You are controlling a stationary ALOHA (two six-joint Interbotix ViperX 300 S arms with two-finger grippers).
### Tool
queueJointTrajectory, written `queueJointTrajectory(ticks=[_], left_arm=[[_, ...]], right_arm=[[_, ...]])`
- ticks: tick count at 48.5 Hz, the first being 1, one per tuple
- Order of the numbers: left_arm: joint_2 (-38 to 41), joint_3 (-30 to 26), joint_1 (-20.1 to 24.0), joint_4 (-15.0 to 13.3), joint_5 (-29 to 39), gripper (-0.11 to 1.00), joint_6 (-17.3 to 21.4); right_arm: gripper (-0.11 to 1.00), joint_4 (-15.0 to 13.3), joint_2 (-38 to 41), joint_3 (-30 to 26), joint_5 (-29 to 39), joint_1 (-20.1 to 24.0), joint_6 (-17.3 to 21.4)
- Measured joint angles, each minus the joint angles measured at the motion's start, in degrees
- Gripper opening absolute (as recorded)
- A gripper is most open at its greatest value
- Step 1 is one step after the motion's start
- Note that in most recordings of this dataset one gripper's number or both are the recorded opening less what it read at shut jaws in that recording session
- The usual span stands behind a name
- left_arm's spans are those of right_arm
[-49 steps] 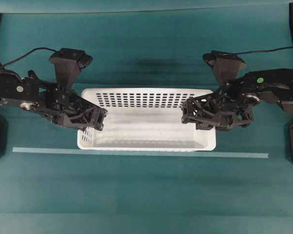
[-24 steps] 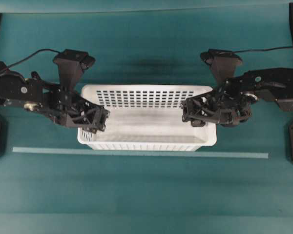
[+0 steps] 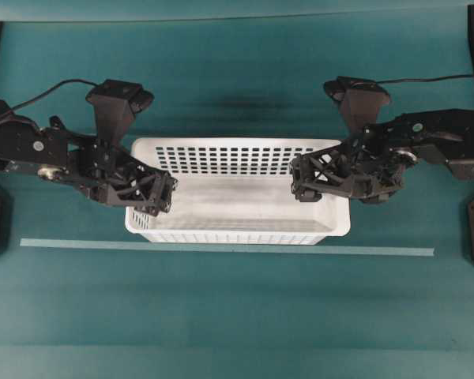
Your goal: Lift the white basket with both hands.
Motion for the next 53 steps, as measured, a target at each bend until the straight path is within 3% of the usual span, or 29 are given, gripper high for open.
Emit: queueJointTrajectory(ticks=[21, 28, 46, 53], left_arm=[[-5.2, 1.8, 0.1, 0.1, 0.5, 0.85, 0.0], [-7.9, 1.8, 0.1, 0.1, 2.8, 0.85, 0.0], [-23.1, 1.8, 0.8, 0.0, 8.3, 0.85, 1.2], [-28.4, 1.6, 0.8, 0.0, 8.4, 0.85, 4.0]], right_arm=[[0.97, -0.1, -5.2, -1.6, 4.9, -0.3, 0.2], [0.97, -1.4, -8.2, -3.0, 6.0, -0.4, 0.2], [0.96, -2.5, -19.4, -5.9, 13.1, -0.6, -3.3], [0.96, -2.6, -22.9, -6.3, 12.5, -0.7, -3.4]])
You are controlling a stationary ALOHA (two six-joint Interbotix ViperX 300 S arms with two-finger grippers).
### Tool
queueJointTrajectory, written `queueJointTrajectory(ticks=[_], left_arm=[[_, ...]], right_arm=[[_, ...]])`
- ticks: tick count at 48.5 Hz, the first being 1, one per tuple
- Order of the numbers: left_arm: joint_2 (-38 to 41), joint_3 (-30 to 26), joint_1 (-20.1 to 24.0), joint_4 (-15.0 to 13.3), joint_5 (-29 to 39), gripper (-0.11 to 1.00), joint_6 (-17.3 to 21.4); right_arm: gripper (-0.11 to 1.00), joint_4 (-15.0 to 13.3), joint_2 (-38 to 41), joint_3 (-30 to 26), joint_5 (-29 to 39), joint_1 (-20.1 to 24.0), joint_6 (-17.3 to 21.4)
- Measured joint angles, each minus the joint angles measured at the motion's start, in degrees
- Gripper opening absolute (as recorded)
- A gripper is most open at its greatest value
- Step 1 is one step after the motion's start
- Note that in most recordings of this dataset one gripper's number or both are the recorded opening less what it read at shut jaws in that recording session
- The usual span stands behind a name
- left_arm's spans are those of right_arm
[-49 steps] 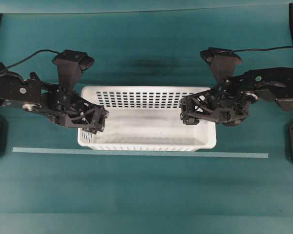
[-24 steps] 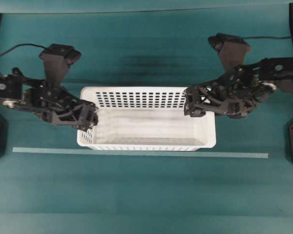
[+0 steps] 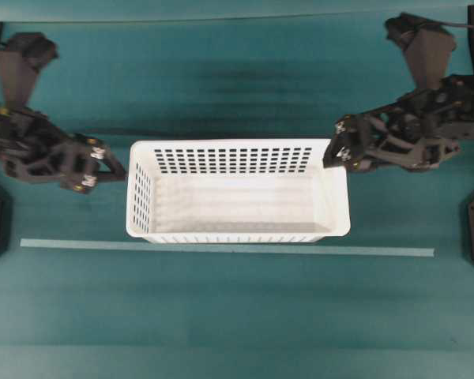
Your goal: Lift the white basket with both hands.
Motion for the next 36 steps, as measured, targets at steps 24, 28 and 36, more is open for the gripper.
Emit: queueJointTrajectory(ticks=[24, 28, 36], left_arm=[[-13.4, -0.6, 0.0, 0.0, -7.0, 0.85, 17.9], [-15.0, -0.5, 0.0, 0.0, -9.1, 0.85, 20.9], [-18.1, -0.5, -0.4, 0.1, -10.4, 0.85, 25.7]], right_arm=[[0.95, 0.0, -8.5, -0.4, -15.4, 3.7, -14.5], [0.95, 0.0, -9.1, -0.4, -18.5, 4.4, -17.5], [0.95, -0.3, -11.3, 0.3, -26.5, 4.8, -24.3]])
